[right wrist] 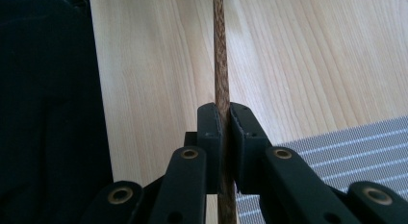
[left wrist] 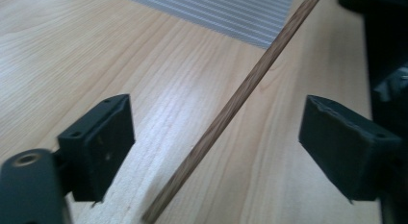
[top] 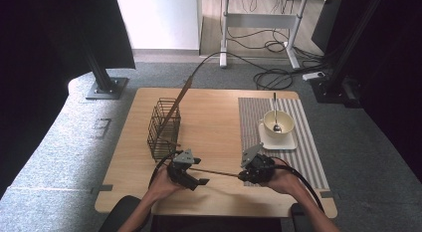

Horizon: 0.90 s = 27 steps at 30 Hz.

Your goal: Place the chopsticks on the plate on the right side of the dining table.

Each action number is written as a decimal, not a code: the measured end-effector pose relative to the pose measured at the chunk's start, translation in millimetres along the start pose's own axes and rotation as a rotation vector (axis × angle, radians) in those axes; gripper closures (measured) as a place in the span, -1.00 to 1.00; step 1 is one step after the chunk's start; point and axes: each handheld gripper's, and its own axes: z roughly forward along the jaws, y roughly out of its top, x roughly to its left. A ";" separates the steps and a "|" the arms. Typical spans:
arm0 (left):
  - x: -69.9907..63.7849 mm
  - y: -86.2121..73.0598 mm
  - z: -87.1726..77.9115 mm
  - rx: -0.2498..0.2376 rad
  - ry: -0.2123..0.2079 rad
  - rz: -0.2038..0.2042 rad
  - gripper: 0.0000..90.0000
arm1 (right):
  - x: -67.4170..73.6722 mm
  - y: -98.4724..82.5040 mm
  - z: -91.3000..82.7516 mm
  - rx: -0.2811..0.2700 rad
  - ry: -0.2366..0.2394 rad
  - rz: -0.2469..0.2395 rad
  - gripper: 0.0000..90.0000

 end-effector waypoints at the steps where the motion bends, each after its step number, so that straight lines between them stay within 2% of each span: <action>1: -0.5 -0.4 1.1 0.007 0.008 -0.002 -1.00 | -0.4 -2.2 -1.1 0.001 -0.005 0.003 0.84; 3: -0.3 -1.7 3.1 0.010 0.028 -0.014 -1.00 | -1.1 -5.5 -2.6 0.004 -0.009 0.011 0.84; 6: 2.1 -3.7 5.1 0.003 0.029 -0.055 -1.00 | -3.0 -11.7 -5.9 0.005 -0.021 0.027 0.84; 10: 3.1 -7.2 8.5 0.013 0.042 -0.075 -1.00 | -6.1 -18.6 -12.0 -0.003 -0.039 0.051 0.84; 12: 3.9 -9.5 11.3 0.033 0.053 -0.071 -1.00 | -8.4 -23.6 -15.9 -0.016 -0.052 0.072 0.84; 15: 4.2 -11.9 15.3 0.064 0.073 -0.067 -1.00 | -9.9 -26.2 -17.3 -0.019 -0.056 0.078 0.84; 20: 6.2 -14.6 19.7 0.098 0.101 -0.081 -1.00 | -14.3 -32.7 -20.4 -0.023 -0.078 0.108 0.84; 27: 6.6 -16.9 26.4 0.173 0.163 -0.061 -1.00 | -19.1 -39.9 -23.2 -0.020 -0.102 0.135 0.84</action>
